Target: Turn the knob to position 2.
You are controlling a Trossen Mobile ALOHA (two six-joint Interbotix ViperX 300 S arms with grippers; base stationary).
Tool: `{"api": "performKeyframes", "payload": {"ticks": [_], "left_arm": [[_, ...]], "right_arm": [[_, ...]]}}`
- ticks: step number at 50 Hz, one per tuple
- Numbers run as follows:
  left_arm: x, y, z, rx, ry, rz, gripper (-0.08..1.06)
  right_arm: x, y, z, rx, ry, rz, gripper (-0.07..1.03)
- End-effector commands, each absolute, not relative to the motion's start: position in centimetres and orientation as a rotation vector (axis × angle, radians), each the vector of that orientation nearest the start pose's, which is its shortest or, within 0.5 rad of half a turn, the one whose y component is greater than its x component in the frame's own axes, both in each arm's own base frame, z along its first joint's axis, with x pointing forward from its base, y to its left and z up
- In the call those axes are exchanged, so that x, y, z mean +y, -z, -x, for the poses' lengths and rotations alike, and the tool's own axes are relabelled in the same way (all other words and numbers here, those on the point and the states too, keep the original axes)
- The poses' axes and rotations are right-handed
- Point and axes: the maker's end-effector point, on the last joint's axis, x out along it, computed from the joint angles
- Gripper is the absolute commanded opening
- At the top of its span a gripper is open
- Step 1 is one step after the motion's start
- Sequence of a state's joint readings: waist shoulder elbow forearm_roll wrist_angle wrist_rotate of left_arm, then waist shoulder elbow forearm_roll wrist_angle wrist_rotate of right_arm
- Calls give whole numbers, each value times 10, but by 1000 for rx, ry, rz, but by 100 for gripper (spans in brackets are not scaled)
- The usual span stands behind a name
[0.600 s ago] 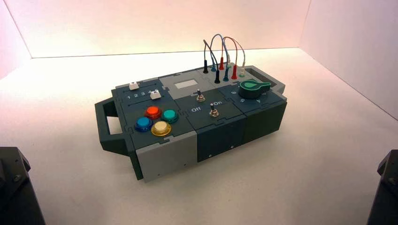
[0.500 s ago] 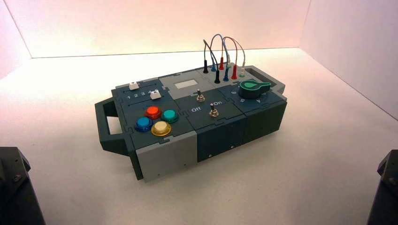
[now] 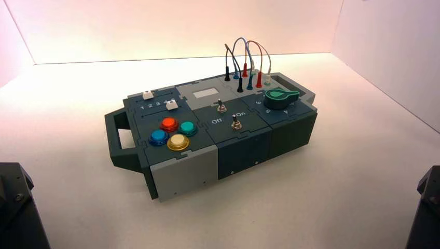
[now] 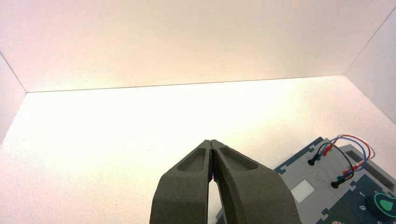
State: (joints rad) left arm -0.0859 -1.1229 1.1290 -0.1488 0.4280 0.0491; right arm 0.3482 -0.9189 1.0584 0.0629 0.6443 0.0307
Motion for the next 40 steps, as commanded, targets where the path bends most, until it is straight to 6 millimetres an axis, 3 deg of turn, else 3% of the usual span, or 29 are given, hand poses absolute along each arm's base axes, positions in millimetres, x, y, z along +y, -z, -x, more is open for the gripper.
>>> {"api": "performKeyframes", "payload": {"ticks": [1,14,26,40], "left_arm": [[-28,-240,-218,428,121,80,-3],[-31,-228,-224,504,125,81,-3],[-41,-216,-226,576,167,67,-3],[-68,-192,-225,717,271,21,-3]], "right_arm": [[92,-175,-214,927,-344,57,-2],[127,-128,-210,1193,-435,161,-2],[134,-118,-214,1269,-438,177,-2],[133,-107,-209,1336,-430,188,-2]]}}
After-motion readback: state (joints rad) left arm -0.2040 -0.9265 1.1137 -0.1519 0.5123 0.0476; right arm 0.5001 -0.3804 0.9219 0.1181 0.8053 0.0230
